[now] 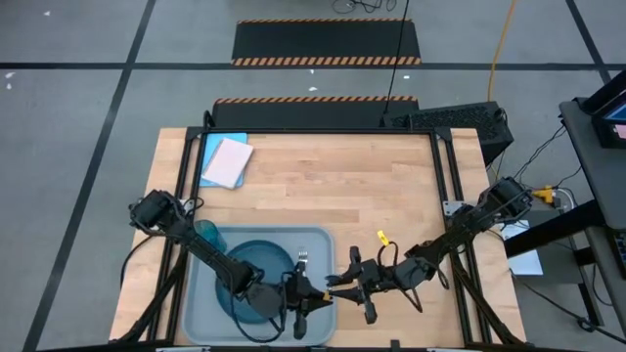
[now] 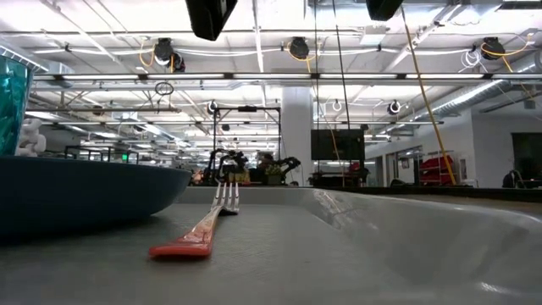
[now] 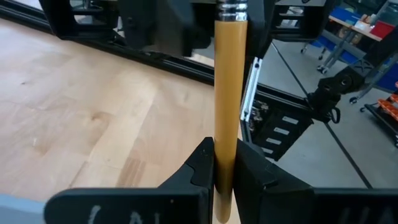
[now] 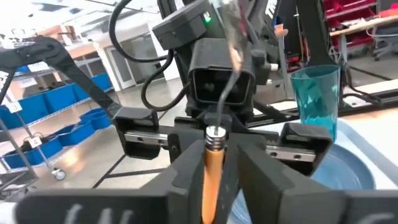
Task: Pick and place plate/cup/fork/spoon on tray
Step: Put the yellow spoon on the gray tray to the right of the orange fork
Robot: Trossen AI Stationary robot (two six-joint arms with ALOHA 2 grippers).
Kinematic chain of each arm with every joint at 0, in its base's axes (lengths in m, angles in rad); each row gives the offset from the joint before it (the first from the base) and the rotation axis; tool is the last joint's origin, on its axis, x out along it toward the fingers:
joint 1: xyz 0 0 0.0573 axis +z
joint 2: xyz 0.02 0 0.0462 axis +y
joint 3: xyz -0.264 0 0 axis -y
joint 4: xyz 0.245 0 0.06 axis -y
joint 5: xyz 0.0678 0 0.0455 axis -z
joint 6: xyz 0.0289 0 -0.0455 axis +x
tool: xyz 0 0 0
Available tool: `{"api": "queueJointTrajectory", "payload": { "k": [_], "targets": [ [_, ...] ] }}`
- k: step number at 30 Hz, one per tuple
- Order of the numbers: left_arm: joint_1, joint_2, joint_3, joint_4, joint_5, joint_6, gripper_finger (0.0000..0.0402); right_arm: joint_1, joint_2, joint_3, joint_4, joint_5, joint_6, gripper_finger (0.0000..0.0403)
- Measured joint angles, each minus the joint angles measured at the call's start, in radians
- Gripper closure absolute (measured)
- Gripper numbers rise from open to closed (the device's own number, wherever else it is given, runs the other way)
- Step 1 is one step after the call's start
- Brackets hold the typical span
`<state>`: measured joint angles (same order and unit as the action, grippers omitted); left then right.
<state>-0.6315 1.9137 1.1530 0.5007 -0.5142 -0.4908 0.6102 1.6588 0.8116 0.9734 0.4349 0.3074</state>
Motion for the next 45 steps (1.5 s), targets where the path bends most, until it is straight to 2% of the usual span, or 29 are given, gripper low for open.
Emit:
{"api": "queueJointTrajectory", "payload": {
  "k": [8, 15, 19, 24, 28, 32, 37, 40, 42, 45],
  "targets": [
    [-0.001, 0.0, 0.0, -0.001, 0.0, -0.009, 0.0369, 0.0, 0.0, 0.0, 0.012, -0.022, -0.003, 0.0385],
    [-0.002, -0.001, 0.0, -0.004, 0.002, -0.019, 0.0362, 0.0, 0.001, 0.0, 0.012, -0.02, 0.021, 0.0391],
    [-0.002, -0.001, 0.0, -0.004, 0.008, -0.02, 0.033, 0.0, 0.001, 0.0, 0.009, -0.019, 0.021, 0.0391],
    [-0.006, -0.002, 0.0, -0.005, 0.015, -0.028, 0.026, 0.0, 0.001, 0.0, -0.006, -0.016, 0.021, 0.0391],
    [-0.014, -0.055, 0.0, -0.108, 0.02, -0.041, 0.0205, -0.001, 0.001, 0.0, -0.006, -0.013, 0.033, 0.0391],
    [-0.025, -0.138, 0.0, -0.286, 0.017, -0.069, 0.017, -0.001, 0.001, 0.001, -0.03, -0.013, 0.071, 0.0391],
    [-0.039, -0.239, 0.001, -0.431, -0.036, -0.067, 0.0159, 0.0, 0.001, 0.001, -0.107, -0.011, 0.155, 0.0391],
    [-0.045, -0.289, 0.0, -0.502, -0.084, -0.033, 0.0159, 0.01, 0.023, 0.001, -0.153, 0.048, 0.238, 0.0391],
    [-0.045, -0.317, 0.0, -0.512, -0.119, 0.003, 0.0158, 0.019, 0.057, 0.0, -0.152, 0.097, 0.286, 0.0391],
    [-0.045, -0.349, 0.0, -0.526, -0.157, 0.055, 0.0158, 0.02, 0.124, 0.0, -0.098, 0.11, 0.367, 0.0391]
  ]
}}
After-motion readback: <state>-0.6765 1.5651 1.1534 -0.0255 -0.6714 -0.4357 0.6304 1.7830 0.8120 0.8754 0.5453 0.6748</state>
